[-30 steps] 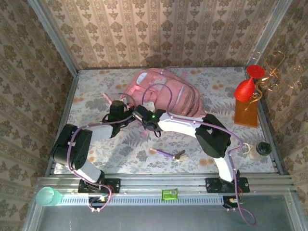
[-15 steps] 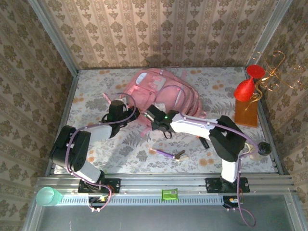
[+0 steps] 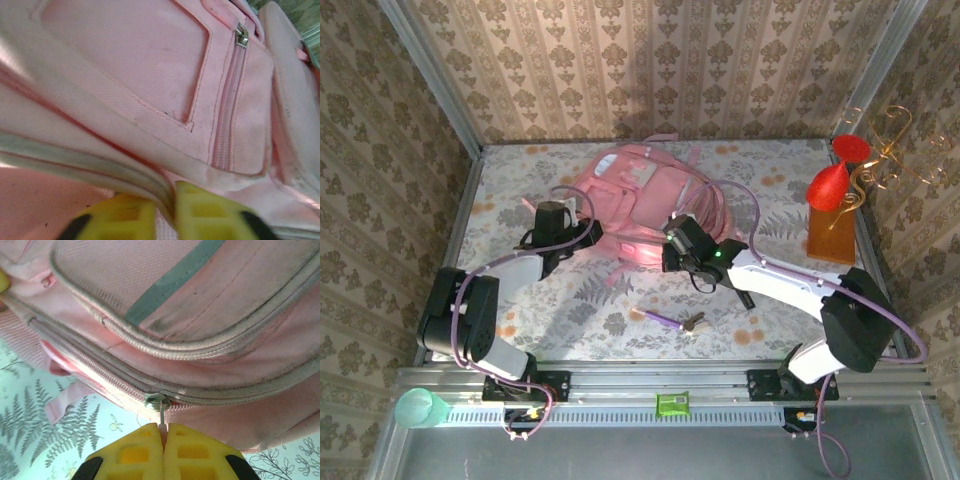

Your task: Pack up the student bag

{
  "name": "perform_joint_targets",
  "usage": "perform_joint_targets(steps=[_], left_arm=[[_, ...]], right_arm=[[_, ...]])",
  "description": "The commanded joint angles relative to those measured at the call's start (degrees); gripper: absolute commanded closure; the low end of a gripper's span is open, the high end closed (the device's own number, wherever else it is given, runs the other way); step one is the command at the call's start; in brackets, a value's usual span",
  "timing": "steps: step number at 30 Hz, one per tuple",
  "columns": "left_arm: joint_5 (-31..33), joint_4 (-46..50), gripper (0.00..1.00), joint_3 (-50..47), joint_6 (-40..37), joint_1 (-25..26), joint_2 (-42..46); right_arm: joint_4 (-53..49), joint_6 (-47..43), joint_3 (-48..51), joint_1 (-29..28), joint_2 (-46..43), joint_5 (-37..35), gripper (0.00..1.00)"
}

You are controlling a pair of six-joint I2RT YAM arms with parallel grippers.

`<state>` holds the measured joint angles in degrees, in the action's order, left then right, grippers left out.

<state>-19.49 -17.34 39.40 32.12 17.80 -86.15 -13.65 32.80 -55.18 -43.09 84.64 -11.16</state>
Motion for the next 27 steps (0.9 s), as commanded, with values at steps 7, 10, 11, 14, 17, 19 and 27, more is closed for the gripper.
perform_joint_targets(steps=[7, 10, 11, 14, 17, 19, 27], left_arm=[[8.89, 5.53, 0.42, 1.42, -26.24, 3.38, 12.5], [4.5, 3.65, 0.4, -0.13, -39.16, 7.54, 15.33], [2.26, 3.04, 0.39, -0.64, -43.88, 9.4, 15.85], [-1.49, 3.48, 0.36, -0.88, -56.83, 14.98, 15.78], [-2.1, 6.3, 0.31, 0.89, -66.22, 19.37, 13.61], [-0.94, 6.9, 0.33, 2.5, -68.5, 21.21, 11.53], [6.25, 6.24, 0.53, 8.58, -68.58, 22.27, 3.13]], right_arm=[[-1.48, -8.58, -3.78, 2.0, -7.72, 7.88, 1.0], [-3.04, -8.75, -6.42, 2.49, -7.52, 9.84, 1.0], [-3.5, -8.89, -7.23, 2.66, -7.37, 10.64, 1.0], [-3.94, -8.71, -8.77, 3.14, -7.3, 12.69, 1.0], [-3.66, -7.68, -9.74, 3.8, -7.6, 15.24, 1.0], [-3.25, -7.01, -10.11, 3.98, -7.72, 16.42, 1.0], [-1.25, -4.72, -8.68, 3.99, -8.91, 21.31, 1.0]])
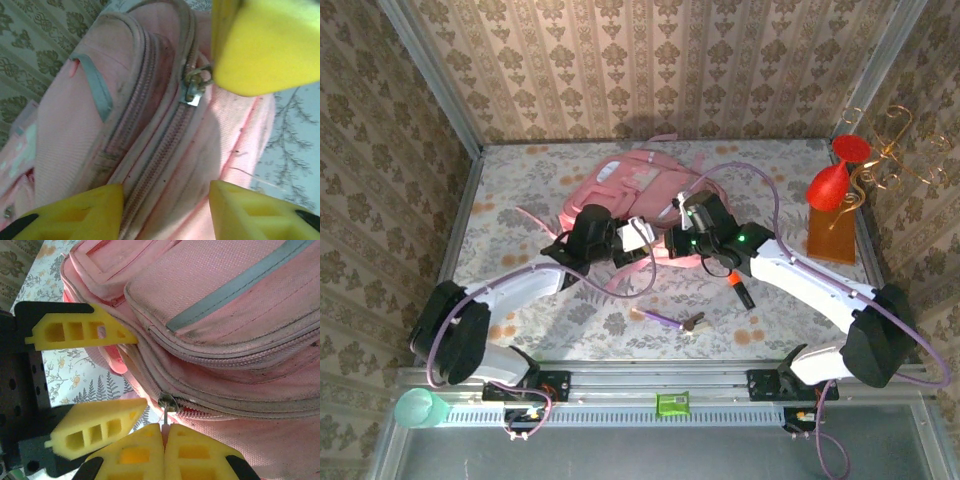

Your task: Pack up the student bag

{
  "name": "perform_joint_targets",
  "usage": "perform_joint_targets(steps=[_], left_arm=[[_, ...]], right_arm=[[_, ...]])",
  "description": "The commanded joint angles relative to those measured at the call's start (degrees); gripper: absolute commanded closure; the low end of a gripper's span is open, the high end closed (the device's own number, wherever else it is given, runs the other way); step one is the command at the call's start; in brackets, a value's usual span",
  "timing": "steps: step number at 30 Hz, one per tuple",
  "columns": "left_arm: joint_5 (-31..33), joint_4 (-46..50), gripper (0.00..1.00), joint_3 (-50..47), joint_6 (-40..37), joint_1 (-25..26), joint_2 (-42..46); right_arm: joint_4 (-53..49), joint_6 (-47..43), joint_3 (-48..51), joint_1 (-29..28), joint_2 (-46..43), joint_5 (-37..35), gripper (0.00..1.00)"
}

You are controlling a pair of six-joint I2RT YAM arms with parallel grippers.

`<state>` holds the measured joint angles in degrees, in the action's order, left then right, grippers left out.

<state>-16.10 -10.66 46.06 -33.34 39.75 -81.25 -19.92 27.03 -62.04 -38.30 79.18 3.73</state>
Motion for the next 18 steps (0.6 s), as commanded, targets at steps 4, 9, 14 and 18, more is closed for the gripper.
perform_joint_targets(steps=[4, 9, 14, 18], left_arm=[[1.62, -1.2, 0.64, 2.43, -3.94, 0.22, -3.35], [3.06, -2.08, 1.0, 1.73, -5.67, -0.21, -3.92], [-0.01, -3.41, 1.0, -0.09, -5.56, -2.0, -2.01], [-1.86, -3.45, 1.0, -0.92, -4.36, -4.51, -0.34]], right_arm=[[5.95, 1.96, 0.19, -0.64, -5.1, 7.13, 1.0], [2.91, 1.04, 0.95, -0.12, -6.87, 4.91, 1.0], [-5.81, 0.18, 0.81, 0.6, -7.96, -5.68, 1.0], [-10.55, 0.57, 0.95, 0.64, -8.03, -14.79, 1.0]])
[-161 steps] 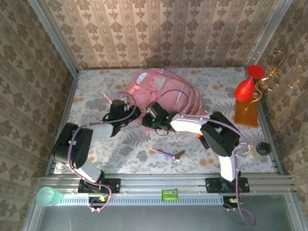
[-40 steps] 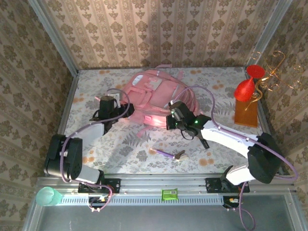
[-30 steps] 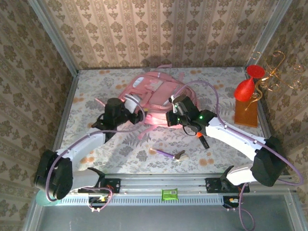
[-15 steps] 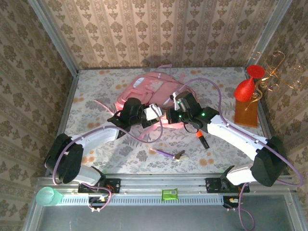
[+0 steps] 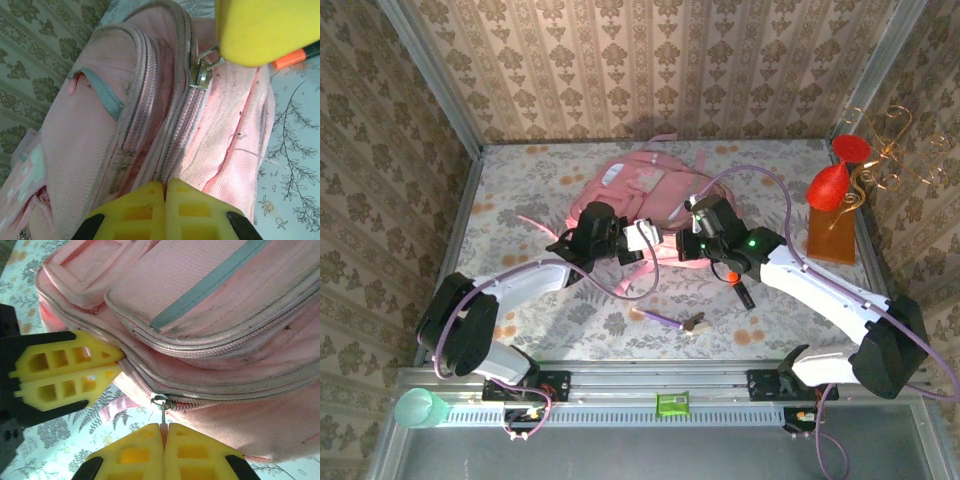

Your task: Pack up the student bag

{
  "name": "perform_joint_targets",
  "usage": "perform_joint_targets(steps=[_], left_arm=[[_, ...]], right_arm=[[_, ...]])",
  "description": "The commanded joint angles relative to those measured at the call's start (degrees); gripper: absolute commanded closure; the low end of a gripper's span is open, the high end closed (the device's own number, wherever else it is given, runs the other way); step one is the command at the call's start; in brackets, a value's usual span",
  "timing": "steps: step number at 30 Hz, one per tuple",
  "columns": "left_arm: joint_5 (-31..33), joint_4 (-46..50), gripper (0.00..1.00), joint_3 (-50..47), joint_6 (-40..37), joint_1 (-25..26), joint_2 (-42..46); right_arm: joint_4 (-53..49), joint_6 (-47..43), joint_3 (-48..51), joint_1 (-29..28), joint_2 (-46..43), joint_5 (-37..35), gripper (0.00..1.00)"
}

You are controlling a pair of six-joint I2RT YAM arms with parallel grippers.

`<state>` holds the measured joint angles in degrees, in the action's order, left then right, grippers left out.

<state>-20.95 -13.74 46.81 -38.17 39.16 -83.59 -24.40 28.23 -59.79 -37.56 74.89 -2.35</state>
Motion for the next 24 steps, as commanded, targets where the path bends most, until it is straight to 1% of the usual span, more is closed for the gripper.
perform_joint_targets(steps=[1, 5, 10, 12, 15, 18, 19, 20, 22, 24], left_arm=[[2.61, -0.67, 1.0, -2.16, 0.28, -4.35, 2.39], [1.29, -1.02, 1.0, -3.46, 0.56, -6.05, 3.83], [0.35, -1.64, 1.0, -4.82, 0.93, -8.01, 4.7], [0.03, -1.63, 1.0, -5.47, 1.11, -9.41, 5.34], [-0.23, -2.03, 1.0, -6.35, 2.04, -12.09, 6.28], [1.18, -2.07, 1.0, -6.38, 3.35, -14.68, 6.51], [1.83, -2.11, 1.0, -6.21, 3.84, -14.89, 6.51], [1.65, -0.92, 0.98, -5.76, 4.28, -14.94, 6.76], [-0.47, 1.61, 0.71, -4.71, 6.31, -14.9, 7.87], [-4.37, 4.25, 0.49, -3.77, 9.79, -14.41, 10.23]], right_arm=[[-8.03, -0.64, -1.23, -0.09, -3.7, -10.44, 1.0], [-10.74, -1.07, -0.72, 0.27, -3.29, -17.08, 1.0], [-11.06, -1.17, -0.09, 2.3, -2.55, -20.39, 1.0], [-10.45, -1.84, 0.18, 3.99, -2.06, -20.02, 1.0], [-6.83, -3.84, 1.19, 7.27, -1.16, -15.96, 1.0], [-1.13, -6.83, 1.22, 8.13, -0.71, -8.76, 1.0], [0.27, -7.7, 0.92, 8.06, -0.71, -5.01, 1.0], [1.99, -8.14, 0.97, 7.82, -1.14, -1.52, 1.0], [4.81, -8.29, 1.43, 7.05, -1.98, 3.69, 1.0], [6.13, -7.76, 1.17, 6.18, -2.37, 6.96, 1.0]])
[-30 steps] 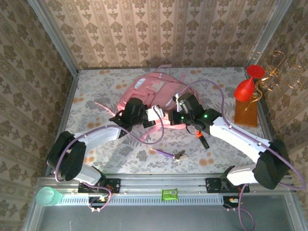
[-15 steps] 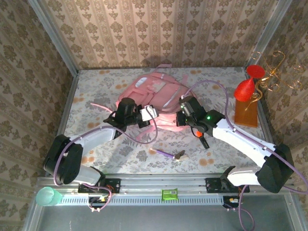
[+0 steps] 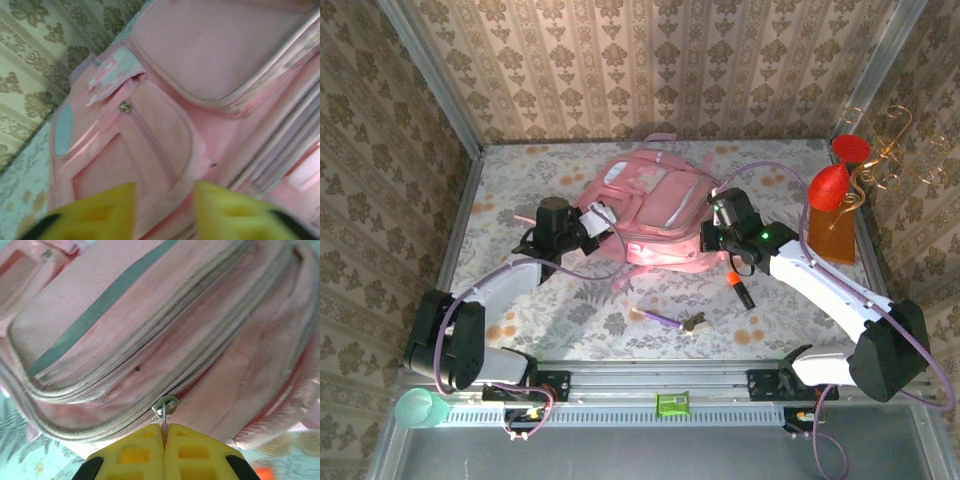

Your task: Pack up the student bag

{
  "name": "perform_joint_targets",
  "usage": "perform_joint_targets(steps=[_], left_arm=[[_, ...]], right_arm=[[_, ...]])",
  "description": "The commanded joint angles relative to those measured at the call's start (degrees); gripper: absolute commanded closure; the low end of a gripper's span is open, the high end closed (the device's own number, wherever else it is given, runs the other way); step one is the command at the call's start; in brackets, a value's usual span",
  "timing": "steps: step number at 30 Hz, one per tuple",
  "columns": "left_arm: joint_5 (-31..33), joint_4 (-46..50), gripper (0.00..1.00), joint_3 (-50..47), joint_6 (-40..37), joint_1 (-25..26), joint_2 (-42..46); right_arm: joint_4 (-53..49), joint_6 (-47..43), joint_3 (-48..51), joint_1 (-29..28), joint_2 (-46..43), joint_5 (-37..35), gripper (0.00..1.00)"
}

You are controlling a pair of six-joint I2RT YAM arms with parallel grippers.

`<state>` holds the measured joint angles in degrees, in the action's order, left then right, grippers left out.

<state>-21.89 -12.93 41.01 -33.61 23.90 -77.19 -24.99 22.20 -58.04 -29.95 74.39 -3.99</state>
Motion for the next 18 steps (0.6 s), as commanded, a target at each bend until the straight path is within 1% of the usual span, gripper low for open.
perform_joint_targets(steps=[1, 3, 4, 5, 8, 11, 13, 15, 18], left_arm=[[-4.1, 3.68, 0.44, 2.09, 7.68, 1.77, 5.2], [-3.24, 2.47, 0.38, 1.8, 10.25, 6.72, 7.32], [-2.01, 2.18, 0.34, 1.76, 9.89, 9.68, 7.81], [-0.19, 1.92, 0.33, 1.9, 8.78, 12.79, 7.8], [4.24, 2.7, 0.3, 4.22, 5.44, 18.7, 5.78], [7.35, 6.94, 0.29, 8.37, 1.3, 21.99, 2.47], [8.77, 8.82, 0.29, 10.38, -0.86, 23.24, 0.34], [11.27, 9.02, 0.31, 11.43, -1.91, 23.69, -1.59], [13.21, 9.61, 0.36, 11.85, -3.91, 23.73, -3.38]], right_arm=[[7.12, -1.47, -0.75, -1.87, -2.01, 9.86, 1.0], [8.1, -0.55, -0.98, -2.68, -2.44, 12.08, 1.0], [8.73, 0.12, -1.11, -2.95, -2.67, 13.3, 1.0], [9.46, 0.72, -1.21, -3.13, -3.01, 14.46, 1.0], [11.16, 2.49, -1.65, -3.91, -3.41, 16.97, 1.0], [12.56, 3.57, -2.16, -4.97, -3.29, 18.58, 1.0], [13.52, 4.38, -2.26, -5.42, -3.2, 19.56, 1.0], [14.51, 4.86, -2.1, -5.98, -3.22, 19.98, 1.0], [15.08, 5.4, -1.99, -6.43, -3.2, 19.99, 1.0]])
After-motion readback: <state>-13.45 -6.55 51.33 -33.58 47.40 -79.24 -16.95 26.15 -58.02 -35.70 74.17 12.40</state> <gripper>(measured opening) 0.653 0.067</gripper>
